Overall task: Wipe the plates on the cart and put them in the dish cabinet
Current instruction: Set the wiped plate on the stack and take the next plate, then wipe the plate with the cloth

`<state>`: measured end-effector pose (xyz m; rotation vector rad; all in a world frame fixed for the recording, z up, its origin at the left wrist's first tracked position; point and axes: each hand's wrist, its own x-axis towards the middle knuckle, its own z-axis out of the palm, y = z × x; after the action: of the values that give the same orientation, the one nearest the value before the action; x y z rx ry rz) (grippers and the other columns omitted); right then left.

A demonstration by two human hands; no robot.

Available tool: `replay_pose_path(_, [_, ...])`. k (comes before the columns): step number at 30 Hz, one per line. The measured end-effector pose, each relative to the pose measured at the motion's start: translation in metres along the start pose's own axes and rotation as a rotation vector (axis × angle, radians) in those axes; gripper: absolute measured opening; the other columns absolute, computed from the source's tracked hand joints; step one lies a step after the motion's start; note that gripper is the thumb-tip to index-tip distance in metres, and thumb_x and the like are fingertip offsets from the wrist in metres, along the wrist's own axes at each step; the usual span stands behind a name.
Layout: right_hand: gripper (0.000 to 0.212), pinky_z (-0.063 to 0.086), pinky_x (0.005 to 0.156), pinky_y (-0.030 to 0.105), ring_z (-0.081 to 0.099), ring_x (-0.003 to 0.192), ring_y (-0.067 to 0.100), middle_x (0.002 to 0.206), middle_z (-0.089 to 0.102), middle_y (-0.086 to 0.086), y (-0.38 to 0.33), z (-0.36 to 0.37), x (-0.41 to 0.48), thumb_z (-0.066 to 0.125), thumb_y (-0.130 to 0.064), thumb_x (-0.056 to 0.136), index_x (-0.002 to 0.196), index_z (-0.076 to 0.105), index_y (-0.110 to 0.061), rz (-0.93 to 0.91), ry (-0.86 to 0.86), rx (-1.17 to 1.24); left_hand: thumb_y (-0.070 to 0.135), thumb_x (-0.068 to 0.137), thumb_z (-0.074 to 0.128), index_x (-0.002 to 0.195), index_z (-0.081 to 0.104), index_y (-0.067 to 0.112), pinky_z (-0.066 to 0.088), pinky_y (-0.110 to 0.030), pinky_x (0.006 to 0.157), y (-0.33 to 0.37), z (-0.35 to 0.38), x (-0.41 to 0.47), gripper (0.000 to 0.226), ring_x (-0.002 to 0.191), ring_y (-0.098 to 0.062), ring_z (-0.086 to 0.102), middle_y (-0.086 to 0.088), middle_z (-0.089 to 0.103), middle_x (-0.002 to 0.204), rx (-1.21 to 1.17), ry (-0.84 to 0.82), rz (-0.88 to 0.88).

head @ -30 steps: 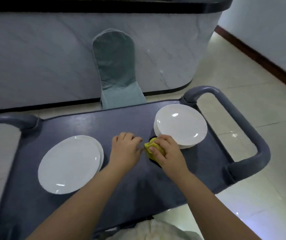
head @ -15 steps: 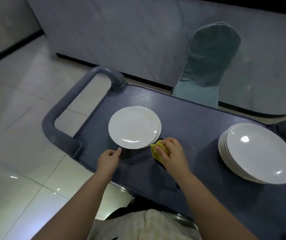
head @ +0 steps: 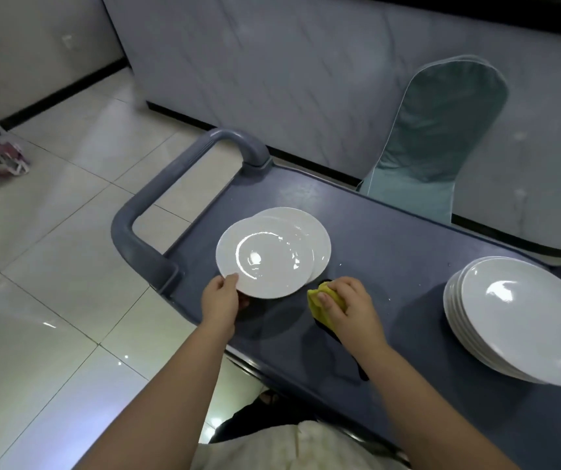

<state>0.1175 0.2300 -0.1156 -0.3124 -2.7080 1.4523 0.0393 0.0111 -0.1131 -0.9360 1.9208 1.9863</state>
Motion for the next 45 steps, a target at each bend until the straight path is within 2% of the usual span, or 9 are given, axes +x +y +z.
replay_pose_path(5, [0.012,0.045,0.091,0.032,0.051,0.108,0.011,0.111,0.05,-0.016,0.005,-0.005,0.001,0.059,-0.041,0.094,0.101,0.063,-0.032,0.007,0.004,0.021,-0.002,0.093,0.051,0.102,0.049,0.004,0.058,-0.045,0.071,0.002,-0.007,-0.009,0.011,0.106,-0.03,0.057,-0.013,0.057,0.115,-0.351,-0.118,-0.13])
replay_pose_path(11, [0.011,0.044,0.089,0.031,0.051,0.107,0.011,0.108,0.049,-0.022,-0.004,-0.01,0.0,0.06,-0.038,0.093,0.09,0.056,-0.048,-0.038,0.006,0.075,0.004,0.093,0.051,0.107,0.045,0.006,0.058,-0.04,0.054,0.058,-0.005,-0.022,0.015,0.083,-0.028,0.064,-0.014,0.057,0.104,-0.097,-0.073,0.095])
replay_pose_path(15, [0.004,0.043,0.09,0.03,0.051,0.106,0.011,0.108,0.05,-0.018,-0.008,-0.01,0.002,0.061,-0.036,0.094,0.097,0.061,-0.038,-0.034,0.0,0.092,0.007,0.088,0.058,0.096,0.046,0.01,0.06,-0.051,0.06,0.116,0.005,-0.033,0.015,0.077,-0.033,0.066,-0.024,0.061,0.096,0.118,-0.122,0.205])
replay_pose_path(21, [0.005,0.04,0.082,0.02,0.052,0.098,0.0,0.104,0.052,-0.016,-0.012,-0.016,0.003,0.061,-0.032,0.094,0.093,0.061,-0.037,-0.065,0.001,0.102,0.009,0.083,0.064,0.108,0.045,0.01,0.057,-0.039,0.051,0.146,0.013,-0.035,0.032,0.076,-0.033,0.069,-0.025,0.063,0.103,0.308,-0.114,0.249])
replay_pose_path(26, [0.014,0.037,0.078,0.009,0.053,0.096,-0.007,0.102,0.055,-0.014,-0.022,-0.04,0.003,0.061,-0.029,0.095,0.086,0.058,-0.04,-0.007,0.157,0.218,-0.007,0.088,0.058,0.143,0.035,0.024,0.06,-0.045,0.062,0.099,-0.029,-0.055,0.068,0.094,-0.034,0.065,-0.013,0.055,0.122,-0.007,-0.265,0.128])
replay_pose_path(32, [0.007,0.037,0.081,0.007,0.053,0.097,-0.006,0.105,0.056,-0.015,-0.07,-0.053,0.02,0.057,-0.039,0.096,0.091,0.056,-0.043,-0.099,0.363,0.329,-0.022,0.081,0.046,0.123,0.057,0.026,0.059,-0.05,0.064,0.032,-0.002,-0.101,0.065,0.108,-0.039,0.06,-0.009,0.056,0.125,-0.325,-0.523,-0.084])
replay_pose_path(37, [0.051,0.031,0.109,0.03,0.042,0.127,0.012,0.144,0.045,-0.01,-0.084,-0.03,0.014,0.059,-0.047,0.082,0.131,0.052,-0.037,-0.43,-0.007,-0.168,-0.018,0.085,0.044,0.128,0.056,0.021,0.059,-0.043,0.064,0.035,0.029,-0.119,0.059,0.093,-0.03,0.07,-0.014,0.069,0.109,-0.342,-0.685,-0.074])
replay_pose_path(40, [0.053,0.03,0.11,0.032,0.04,0.133,0.019,0.154,0.034,-0.006,-0.055,-0.048,-0.005,0.058,-0.04,0.087,0.138,0.044,-0.036,-0.616,-0.102,-0.25,-0.019,0.081,0.043,0.122,0.058,0.021,0.059,-0.041,0.06,0.041,0.029,-0.114,0.06,0.084,-0.025,0.07,-0.01,0.07,0.1,-0.382,-0.668,-0.047])
replay_pose_path(45, [0.055,0.032,0.113,0.046,0.033,0.138,0.016,0.156,0.027,-0.009,-0.009,-0.091,0.017,0.059,-0.029,0.091,0.142,0.04,-0.04,-0.358,0.083,-0.177,-0.021,0.073,0.053,0.114,0.064,0.023,0.057,-0.037,0.059,0.03,0.041,-0.116,0.061,0.087,-0.025,0.058,-0.006,0.065,0.098,-0.273,-0.694,-0.053])
